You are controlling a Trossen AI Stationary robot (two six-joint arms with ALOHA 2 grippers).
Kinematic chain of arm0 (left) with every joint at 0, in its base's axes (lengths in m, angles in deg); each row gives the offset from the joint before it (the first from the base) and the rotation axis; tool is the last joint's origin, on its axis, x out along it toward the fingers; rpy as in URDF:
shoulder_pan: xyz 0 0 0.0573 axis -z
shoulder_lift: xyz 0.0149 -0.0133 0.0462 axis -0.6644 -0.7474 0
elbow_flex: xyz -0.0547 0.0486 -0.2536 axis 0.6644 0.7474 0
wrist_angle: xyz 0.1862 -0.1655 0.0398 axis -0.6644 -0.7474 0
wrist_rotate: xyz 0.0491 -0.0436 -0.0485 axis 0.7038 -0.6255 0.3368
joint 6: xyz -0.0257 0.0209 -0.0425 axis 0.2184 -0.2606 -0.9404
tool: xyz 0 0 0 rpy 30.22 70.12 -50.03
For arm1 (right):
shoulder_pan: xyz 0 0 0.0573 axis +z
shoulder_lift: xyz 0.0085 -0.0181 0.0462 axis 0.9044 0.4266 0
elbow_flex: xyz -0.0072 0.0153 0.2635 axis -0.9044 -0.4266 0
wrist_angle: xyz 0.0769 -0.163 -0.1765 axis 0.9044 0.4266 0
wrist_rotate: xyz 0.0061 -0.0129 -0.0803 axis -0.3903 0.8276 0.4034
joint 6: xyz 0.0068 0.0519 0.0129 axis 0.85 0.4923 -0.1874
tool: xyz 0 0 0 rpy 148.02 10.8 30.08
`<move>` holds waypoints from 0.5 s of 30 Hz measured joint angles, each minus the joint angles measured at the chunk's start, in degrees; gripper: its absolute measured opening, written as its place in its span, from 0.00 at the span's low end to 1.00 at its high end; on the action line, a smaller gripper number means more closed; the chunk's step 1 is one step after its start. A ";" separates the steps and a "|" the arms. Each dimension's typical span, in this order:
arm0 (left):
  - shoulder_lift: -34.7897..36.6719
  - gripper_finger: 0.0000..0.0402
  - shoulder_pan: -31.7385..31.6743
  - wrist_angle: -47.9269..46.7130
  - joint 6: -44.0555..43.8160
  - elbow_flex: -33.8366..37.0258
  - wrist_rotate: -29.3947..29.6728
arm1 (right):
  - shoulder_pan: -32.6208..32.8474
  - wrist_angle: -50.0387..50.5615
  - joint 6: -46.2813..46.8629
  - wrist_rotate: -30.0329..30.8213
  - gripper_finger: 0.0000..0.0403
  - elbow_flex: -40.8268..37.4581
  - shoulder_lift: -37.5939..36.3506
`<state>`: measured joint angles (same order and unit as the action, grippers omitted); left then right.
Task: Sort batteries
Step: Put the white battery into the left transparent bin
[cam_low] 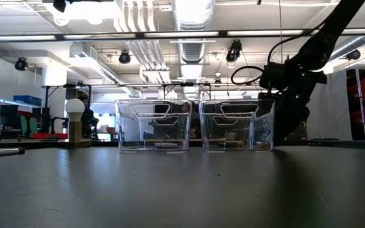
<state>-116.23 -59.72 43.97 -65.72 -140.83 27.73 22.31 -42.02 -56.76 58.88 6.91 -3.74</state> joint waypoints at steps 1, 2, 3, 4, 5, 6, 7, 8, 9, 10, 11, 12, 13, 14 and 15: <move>-0.28 0.58 0.00 -0.01 -0.09 0.00 0.01 | 0.01 0.01 0.00 -0.01 0.02 -0.28 0.02; -0.58 0.58 0.00 -0.01 -0.15 0.00 0.01 | 0.00 0.00 0.08 0.00 0.02 -0.32 -0.02; -0.84 0.58 0.00 -0.01 -0.15 0.00 0.01 | 0.00 0.34 0.56 0.17 0.02 -0.32 -0.19; -1.12 0.58 0.00 -0.04 -0.15 0.00 0.00 | 0.02 0.89 0.82 0.77 0.02 -0.29 -0.44; -1.41 0.58 0.00 -0.01 -0.15 0.00 0.00 | 0.04 1.89 0.94 1.52 0.02 -0.08 -0.85; -1.66 0.58 0.00 -0.01 -0.15 0.00 0.00 | 0.02 3.01 0.92 1.98 0.02 0.17 -1.30; -1.90 0.58 0.00 -0.02 -0.15 0.00 0.00 | 0.02 3.69 0.92 2.30 0.02 0.35 -1.87; -2.13 0.58 0.00 -0.01 -0.15 0.00 0.00 | 0.02 3.84 0.92 2.42 0.02 0.58 -2.55; -2.30 0.58 0.00 -0.03 -0.15 0.00 0.00 | 0.02 3.48 0.94 2.42 0.02 0.81 -3.27; -2.45 0.58 0.00 -0.01 -0.15 0.00 0.00 | 0.02 2.70 0.94 2.41 0.02 0.90 -3.84; -2.55 0.58 0.00 0.01 -0.15 0.00 -0.01 | 0.02 1.85 0.95 2.33 0.02 0.90 -4.16; -2.57 0.58 0.00 0.01 -0.17 0.00 -0.03 | 0.02 1.12 1.03 2.00 0.02 0.90 -4.21; -2.55 0.58 0.00 0.03 -0.19 0.00 -0.07 | 0.00 0.52 1.21 1.30 0.02 0.90 -4.09; -2.55 0.58 0.00 0.07 -0.42 -0.02 -0.21 | 0.02 -0.14 1.34 1.08 0.02 0.88 -3.83; -2.55 0.58 0.00 0.01 -0.62 -0.21 -0.41 | 0.02 -0.82 1.36 1.00 0.02 0.88 -3.57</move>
<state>-118.79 -59.72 43.98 -66.34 -141.04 27.32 22.33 -42.84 -55.40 59.88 7.79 -7.30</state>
